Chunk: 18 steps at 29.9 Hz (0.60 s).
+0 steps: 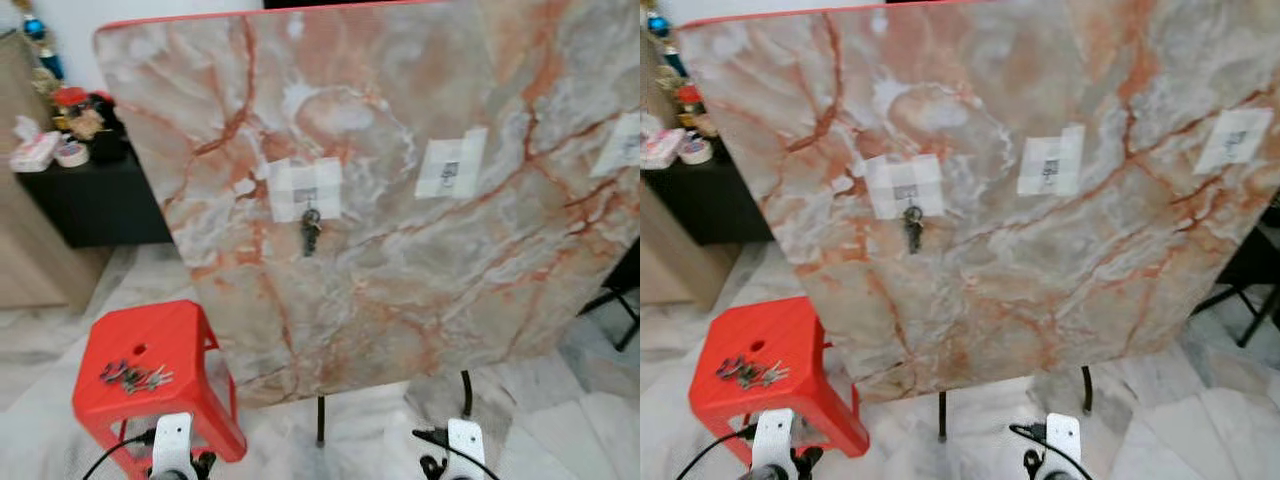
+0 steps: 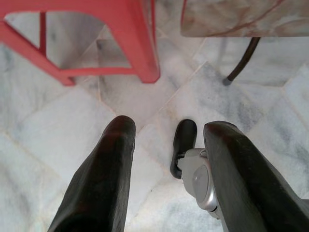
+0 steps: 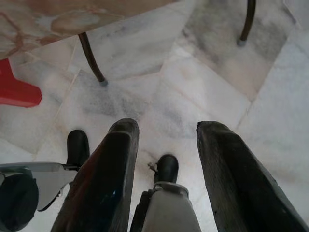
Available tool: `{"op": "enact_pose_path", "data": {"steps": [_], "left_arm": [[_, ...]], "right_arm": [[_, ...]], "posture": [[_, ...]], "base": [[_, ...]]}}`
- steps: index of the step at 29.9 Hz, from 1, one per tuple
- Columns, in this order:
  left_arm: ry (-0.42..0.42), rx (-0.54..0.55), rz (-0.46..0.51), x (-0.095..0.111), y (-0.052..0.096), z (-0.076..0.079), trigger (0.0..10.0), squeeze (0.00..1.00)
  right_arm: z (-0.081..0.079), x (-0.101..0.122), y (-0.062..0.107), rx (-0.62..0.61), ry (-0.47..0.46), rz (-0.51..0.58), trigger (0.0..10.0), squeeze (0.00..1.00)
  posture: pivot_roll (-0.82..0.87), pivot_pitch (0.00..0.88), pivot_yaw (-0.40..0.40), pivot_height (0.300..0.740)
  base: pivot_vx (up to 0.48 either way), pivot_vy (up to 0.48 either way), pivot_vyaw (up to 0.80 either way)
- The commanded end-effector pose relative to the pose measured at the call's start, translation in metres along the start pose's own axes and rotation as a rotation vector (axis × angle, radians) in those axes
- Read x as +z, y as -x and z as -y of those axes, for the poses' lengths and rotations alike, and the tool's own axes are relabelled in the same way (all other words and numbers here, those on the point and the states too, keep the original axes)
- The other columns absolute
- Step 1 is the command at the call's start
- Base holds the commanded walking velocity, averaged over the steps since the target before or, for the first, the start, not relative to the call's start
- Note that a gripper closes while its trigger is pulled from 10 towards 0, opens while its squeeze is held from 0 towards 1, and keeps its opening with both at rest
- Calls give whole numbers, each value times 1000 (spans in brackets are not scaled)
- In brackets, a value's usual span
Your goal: Hang keys on a hook
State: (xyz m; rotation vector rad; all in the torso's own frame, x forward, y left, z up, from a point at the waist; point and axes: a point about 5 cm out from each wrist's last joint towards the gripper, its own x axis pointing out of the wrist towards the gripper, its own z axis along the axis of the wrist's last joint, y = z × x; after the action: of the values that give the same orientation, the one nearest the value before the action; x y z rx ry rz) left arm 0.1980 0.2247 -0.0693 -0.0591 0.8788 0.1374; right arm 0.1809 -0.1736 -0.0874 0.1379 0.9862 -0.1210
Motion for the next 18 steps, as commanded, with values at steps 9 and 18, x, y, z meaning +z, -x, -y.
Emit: {"op": "enact_pose_path", "data": {"steps": [9, 18], "left_arm": [[-28, 20, -37, -6, 1, -4, 10000, 0], [-21, 21, -39, -7, 1, -4, 10000, 0]], "right_arm": [[-10, 6, -1, 14, 11, 10, 10000, 0], [-14, 29, -4, 13, -5, 34, 10000, 0]], "posture": [[40, 0, -2, 740], [39, 0, -5, 740]], "base": [[0, 0, 800], [0, 0, 413]]}}
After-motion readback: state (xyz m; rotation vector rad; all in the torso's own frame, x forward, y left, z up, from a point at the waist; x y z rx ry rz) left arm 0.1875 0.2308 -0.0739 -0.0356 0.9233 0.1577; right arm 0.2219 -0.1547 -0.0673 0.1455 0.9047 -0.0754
